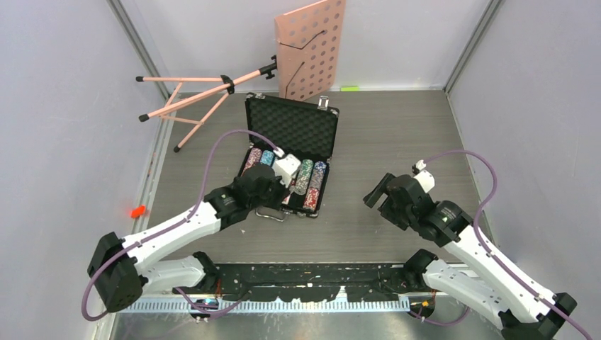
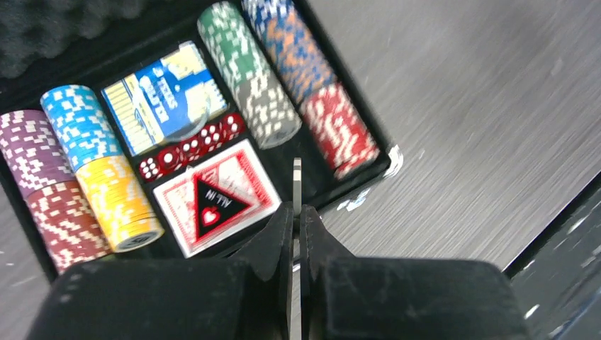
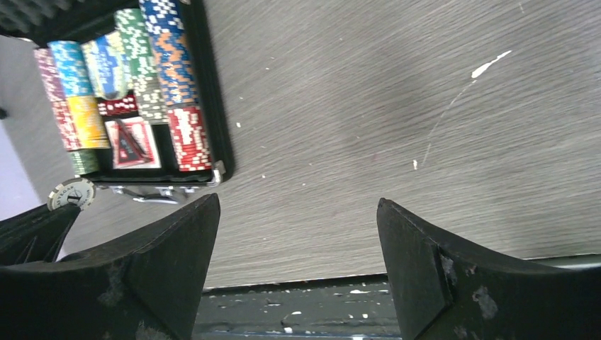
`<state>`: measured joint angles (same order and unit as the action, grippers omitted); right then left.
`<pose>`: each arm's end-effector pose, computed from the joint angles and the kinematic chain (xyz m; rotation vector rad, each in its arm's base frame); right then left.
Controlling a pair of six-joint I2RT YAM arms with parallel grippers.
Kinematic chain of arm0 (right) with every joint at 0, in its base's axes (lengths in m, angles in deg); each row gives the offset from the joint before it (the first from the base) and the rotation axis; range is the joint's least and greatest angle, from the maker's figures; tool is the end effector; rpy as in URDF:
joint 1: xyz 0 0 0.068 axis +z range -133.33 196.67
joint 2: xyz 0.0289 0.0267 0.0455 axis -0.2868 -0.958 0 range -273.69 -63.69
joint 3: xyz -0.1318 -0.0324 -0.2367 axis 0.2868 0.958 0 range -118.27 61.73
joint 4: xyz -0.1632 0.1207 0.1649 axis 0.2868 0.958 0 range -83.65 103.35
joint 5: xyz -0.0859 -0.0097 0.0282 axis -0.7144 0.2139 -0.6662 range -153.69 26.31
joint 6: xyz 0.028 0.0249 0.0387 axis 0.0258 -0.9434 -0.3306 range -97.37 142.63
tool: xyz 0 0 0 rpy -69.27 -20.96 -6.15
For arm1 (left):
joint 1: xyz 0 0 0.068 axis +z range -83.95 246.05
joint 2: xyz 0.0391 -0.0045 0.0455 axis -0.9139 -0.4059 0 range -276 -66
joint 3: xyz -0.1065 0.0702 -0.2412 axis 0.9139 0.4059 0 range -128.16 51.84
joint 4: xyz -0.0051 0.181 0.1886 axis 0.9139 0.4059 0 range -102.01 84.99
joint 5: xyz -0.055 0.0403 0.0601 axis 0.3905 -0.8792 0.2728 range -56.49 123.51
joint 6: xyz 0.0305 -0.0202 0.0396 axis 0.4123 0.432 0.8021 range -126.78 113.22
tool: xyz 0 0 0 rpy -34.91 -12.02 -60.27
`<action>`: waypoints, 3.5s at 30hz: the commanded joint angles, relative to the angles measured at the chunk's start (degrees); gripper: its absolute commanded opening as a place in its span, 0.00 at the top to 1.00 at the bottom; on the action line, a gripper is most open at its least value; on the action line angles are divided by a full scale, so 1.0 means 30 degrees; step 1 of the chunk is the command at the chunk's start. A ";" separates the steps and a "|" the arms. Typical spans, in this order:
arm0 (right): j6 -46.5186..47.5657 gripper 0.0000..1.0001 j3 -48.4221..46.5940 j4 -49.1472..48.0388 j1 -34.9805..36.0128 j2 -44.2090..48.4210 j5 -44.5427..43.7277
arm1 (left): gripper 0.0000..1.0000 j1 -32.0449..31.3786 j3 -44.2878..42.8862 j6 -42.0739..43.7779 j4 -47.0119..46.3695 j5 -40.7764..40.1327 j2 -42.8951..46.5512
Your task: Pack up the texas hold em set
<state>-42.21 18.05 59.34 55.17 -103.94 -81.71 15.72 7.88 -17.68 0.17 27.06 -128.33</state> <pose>0.1082 0.0720 0.2766 0.6910 2.3314 0.4629 0.1582 -0.1845 0.2715 0.6580 2.0404 -0.5191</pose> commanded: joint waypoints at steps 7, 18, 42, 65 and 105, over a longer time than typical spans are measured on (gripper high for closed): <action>0.2008 0.13 -0.1495 0.0425 -0.0061 -0.1533 -0.0341 | 1.00 0.1343 -0.2064 1.2803 0.3159 0.6763 -0.4281; 0.1911 0.14 -0.0938 0.0605 -0.0065 -0.0719 -0.0053 | 1.00 0.1338 -0.2815 1.4086 0.0018 0.4774 -0.7349; 0.2149 0.15 -0.0626 -0.0338 -0.0338 -0.1565 0.0152 | 0.55 0.1336 -0.2049 1.2884 -0.1323 -0.0083 -0.5442; 0.4743 0.45 -1.3015 -1.1919 -0.9699 -1.9914 1.1463 | 0.19 0.6224 0.2798 -0.6118 0.4088 -0.6793 0.8676; 1.0418 0.98 -0.9931 -0.8031 0.0412 -1.9193 0.7280 | 0.26 0.6969 0.3301 -0.9263 0.3102 -0.1576 0.6799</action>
<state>-12.90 -9.36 33.83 54.58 -160.09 -55.48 36.10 17.82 -42.53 12.41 24.50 -108.40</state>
